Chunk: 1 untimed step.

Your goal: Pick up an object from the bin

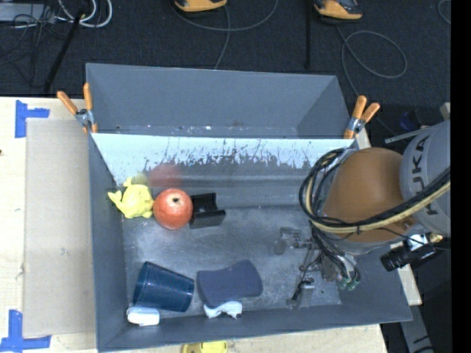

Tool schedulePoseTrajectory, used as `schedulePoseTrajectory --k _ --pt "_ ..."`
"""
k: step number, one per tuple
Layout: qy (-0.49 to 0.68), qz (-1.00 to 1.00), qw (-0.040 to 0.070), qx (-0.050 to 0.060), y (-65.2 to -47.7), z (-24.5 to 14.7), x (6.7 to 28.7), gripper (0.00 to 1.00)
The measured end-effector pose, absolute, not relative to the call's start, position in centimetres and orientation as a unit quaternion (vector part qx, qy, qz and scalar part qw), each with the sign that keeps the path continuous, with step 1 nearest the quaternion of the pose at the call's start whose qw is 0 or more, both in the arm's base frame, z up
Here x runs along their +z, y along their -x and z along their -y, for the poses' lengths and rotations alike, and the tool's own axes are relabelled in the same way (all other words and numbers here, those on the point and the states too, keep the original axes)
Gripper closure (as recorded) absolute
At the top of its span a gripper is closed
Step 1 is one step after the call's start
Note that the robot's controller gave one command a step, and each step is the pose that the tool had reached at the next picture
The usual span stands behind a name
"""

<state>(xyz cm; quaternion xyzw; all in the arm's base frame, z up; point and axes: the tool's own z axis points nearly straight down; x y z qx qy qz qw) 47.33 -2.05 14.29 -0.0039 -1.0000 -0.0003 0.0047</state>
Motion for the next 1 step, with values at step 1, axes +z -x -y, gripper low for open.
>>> schedulePoseTrajectory --k 1 --pt "0.003 1.000 0.001 0.000 -47.52 2.06 14.69 0.00"
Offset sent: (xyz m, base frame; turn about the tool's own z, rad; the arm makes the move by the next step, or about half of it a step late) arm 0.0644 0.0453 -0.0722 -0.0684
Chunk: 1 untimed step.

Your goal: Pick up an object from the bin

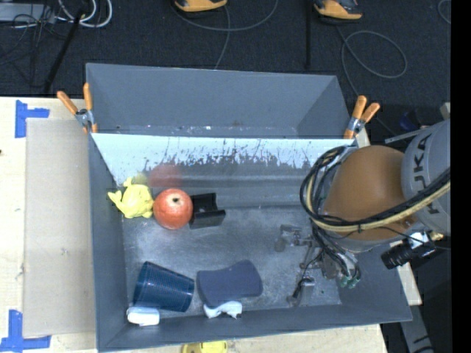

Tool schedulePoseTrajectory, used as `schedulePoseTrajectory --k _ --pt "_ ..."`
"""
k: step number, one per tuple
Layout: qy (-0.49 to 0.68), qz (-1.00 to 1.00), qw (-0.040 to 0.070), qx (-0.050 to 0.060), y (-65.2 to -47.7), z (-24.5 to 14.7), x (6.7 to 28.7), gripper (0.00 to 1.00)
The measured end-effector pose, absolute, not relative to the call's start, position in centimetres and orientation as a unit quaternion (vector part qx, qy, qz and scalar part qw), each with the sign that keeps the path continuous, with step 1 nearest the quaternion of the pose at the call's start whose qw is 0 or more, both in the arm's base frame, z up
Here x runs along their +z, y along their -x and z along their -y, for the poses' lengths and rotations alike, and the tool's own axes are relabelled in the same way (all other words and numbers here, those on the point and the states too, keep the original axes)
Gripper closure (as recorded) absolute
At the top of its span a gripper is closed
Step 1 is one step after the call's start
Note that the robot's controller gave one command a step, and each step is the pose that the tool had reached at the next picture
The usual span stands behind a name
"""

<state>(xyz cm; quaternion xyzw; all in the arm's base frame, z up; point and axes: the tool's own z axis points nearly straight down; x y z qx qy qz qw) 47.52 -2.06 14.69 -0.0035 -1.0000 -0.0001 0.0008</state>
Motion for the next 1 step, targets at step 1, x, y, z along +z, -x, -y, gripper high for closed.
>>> schedulePoseTrajectory --k 1 --pt "-0.019 1.000 -0.005 0.000 -52.01 -0.84 9.97 0.00"
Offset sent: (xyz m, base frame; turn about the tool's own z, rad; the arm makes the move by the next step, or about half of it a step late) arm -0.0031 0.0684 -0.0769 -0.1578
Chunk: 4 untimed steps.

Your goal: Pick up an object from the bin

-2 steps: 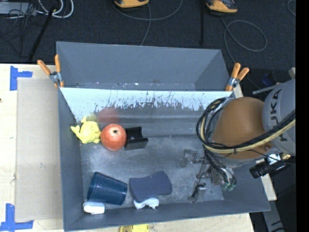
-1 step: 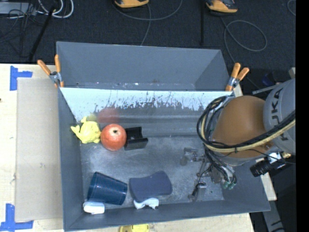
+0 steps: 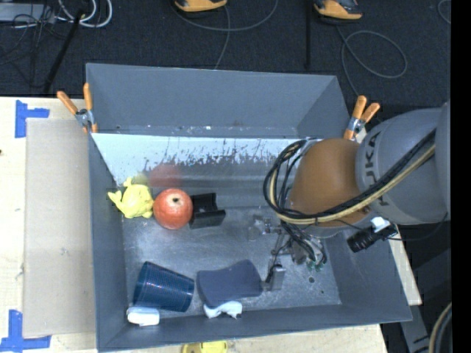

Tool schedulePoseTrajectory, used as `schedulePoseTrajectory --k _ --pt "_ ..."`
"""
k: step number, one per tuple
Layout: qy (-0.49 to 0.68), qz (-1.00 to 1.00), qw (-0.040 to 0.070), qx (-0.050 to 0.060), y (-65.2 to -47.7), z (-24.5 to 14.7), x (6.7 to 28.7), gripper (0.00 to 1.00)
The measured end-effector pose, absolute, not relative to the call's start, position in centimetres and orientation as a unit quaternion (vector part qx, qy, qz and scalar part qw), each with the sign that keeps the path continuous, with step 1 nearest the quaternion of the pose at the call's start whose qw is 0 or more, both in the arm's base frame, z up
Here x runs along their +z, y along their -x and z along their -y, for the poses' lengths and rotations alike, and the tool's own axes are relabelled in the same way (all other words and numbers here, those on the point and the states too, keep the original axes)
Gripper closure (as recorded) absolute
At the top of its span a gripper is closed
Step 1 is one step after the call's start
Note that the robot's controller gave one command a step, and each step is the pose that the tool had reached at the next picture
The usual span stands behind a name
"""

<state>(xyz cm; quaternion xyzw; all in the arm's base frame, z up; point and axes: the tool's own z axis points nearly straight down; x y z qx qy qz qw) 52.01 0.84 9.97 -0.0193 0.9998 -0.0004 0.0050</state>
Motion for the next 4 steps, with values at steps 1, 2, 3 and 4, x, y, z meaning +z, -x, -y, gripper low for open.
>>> schedulePoseTrajectory --k 1,2,3,4 --pt "0.074 -0.997 0.004 -0.001 -47.5 -4.7 7.2 1.00" --pt "0.075 -0.997 0.004 -0.001 -47.5 -4.7 7.2 1.00" --pt "0.084 -0.996 -0.003 0.000 -48.3 -3.1 12.0 1.00" --pt "0.078 -0.997 0.003 0.000 -49.5 -0.9 15.3 1.00"
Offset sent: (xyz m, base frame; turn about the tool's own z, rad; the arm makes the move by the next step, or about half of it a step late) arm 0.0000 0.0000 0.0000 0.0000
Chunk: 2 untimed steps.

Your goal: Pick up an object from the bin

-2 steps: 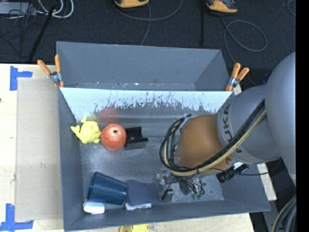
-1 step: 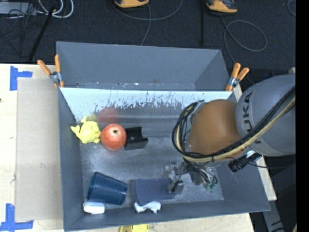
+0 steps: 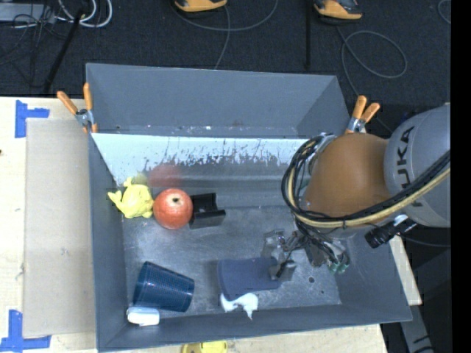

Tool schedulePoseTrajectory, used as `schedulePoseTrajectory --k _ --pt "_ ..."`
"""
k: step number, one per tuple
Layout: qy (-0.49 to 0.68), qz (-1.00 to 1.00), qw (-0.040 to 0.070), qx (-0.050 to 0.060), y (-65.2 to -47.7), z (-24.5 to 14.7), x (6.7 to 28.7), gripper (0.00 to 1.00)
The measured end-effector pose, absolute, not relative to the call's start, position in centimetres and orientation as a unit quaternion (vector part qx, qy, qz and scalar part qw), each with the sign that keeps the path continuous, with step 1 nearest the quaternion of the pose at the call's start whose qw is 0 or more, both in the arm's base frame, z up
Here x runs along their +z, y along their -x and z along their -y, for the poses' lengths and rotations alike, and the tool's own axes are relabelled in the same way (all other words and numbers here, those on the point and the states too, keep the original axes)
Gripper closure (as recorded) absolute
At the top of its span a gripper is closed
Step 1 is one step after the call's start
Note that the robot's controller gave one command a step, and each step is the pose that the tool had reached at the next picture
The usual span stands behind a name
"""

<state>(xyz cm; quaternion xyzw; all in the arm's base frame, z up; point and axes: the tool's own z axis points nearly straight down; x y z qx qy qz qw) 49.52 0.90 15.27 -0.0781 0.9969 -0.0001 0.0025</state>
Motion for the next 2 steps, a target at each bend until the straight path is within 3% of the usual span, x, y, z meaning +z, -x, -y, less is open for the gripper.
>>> schedulePoseTrajectory --k 1,2 --pt "0.086 -0.996 -0.004 0.000 -49.0 -2.2 19.0 1.00" --pt "0.062 -0.998 -0.001 0.000 -49.4 -1.8 26.0 1.00"
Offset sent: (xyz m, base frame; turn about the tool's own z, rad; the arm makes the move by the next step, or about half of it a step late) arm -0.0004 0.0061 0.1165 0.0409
